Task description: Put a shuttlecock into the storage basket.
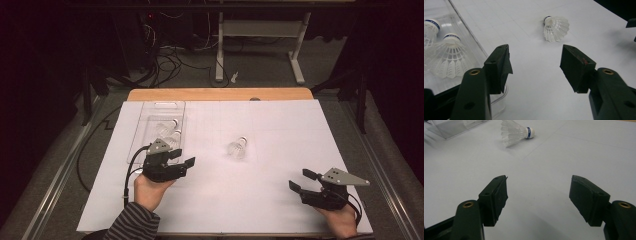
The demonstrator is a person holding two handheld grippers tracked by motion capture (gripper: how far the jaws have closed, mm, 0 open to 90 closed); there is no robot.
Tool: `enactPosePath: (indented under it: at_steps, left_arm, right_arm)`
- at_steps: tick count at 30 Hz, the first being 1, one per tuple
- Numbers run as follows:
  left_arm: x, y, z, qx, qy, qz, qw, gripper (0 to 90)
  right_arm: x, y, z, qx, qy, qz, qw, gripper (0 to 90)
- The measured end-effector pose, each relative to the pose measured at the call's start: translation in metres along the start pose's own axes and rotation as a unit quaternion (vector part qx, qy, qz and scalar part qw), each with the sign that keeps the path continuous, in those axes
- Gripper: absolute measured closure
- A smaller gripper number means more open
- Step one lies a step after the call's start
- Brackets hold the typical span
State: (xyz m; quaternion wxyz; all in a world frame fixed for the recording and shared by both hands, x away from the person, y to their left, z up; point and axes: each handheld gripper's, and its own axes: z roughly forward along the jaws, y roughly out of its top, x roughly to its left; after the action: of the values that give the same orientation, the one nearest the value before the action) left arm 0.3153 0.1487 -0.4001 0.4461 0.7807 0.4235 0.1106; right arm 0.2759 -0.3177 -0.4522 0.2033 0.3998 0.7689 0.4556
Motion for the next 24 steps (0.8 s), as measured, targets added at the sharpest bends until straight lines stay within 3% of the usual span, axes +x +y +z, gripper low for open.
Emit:
enactPosePath:
  at_steps: [24]
  left_arm:
    - [-0.007,0.011,0.021,0.008,-0.011,0.004,0.9999,42.1]
  right_arm:
    - [0.000,0.000,0.000,-0.001,0.001,-0.001,1.0000,31.3]
